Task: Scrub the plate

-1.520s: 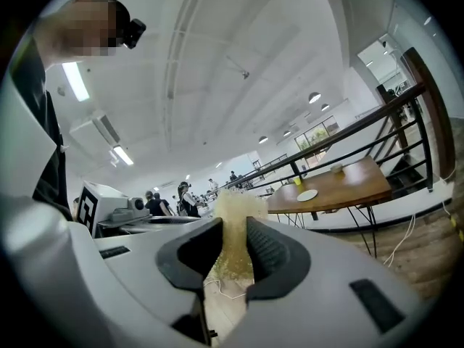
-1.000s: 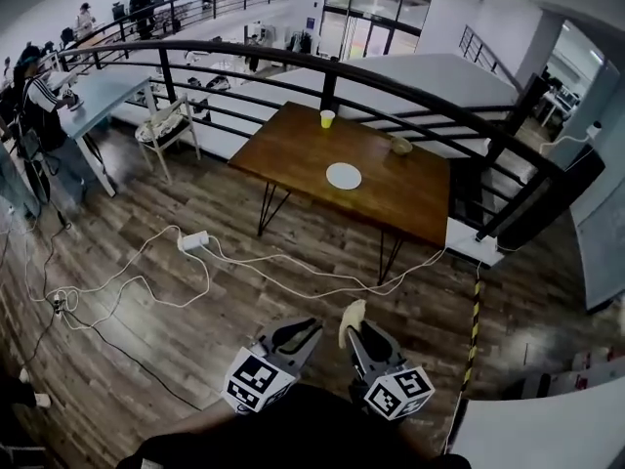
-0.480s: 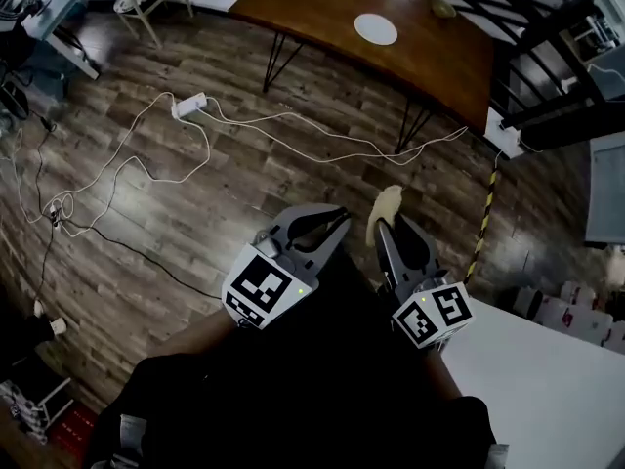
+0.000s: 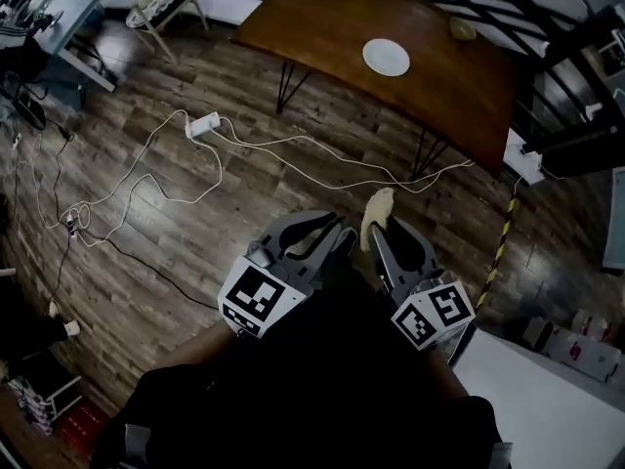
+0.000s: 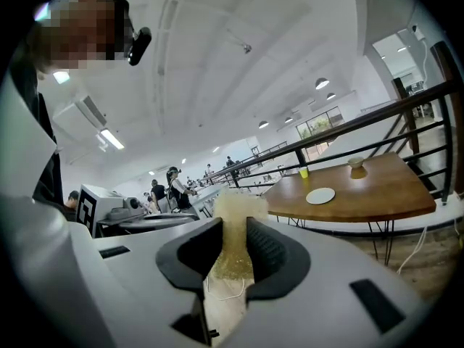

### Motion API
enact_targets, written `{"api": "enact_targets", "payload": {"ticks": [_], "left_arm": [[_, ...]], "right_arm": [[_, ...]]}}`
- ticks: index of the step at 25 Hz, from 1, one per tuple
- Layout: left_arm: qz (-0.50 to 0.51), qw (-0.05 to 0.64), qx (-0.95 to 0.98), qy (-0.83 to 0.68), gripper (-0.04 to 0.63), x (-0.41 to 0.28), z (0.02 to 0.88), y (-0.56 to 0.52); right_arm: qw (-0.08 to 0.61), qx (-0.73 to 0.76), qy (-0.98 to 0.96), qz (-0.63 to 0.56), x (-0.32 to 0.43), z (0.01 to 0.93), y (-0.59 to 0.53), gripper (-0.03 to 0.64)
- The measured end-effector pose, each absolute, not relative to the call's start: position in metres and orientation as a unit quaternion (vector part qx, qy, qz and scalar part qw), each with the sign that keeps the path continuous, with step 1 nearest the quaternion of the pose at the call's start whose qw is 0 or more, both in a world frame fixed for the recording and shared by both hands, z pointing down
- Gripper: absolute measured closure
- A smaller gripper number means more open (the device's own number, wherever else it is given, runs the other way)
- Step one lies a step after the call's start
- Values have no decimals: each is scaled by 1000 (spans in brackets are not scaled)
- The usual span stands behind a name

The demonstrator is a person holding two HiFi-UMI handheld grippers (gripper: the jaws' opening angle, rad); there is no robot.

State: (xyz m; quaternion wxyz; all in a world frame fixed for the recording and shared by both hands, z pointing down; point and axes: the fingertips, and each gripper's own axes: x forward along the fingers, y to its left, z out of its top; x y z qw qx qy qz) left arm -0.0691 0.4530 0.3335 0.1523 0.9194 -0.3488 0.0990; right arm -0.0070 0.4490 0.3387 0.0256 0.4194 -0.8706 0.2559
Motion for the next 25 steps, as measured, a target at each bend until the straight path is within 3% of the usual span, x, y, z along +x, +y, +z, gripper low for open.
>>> {"api": "enact_targets", "payload": {"ticks": [11,25], "left_arm": [[100,148,901,-394,557,8,316,317],[110,157,893,-408,557,43,318,254]], "right_arm": [[18,400,-876,271,82,333,312,508],[4,398,-869,295,125,338,245,507]]}}
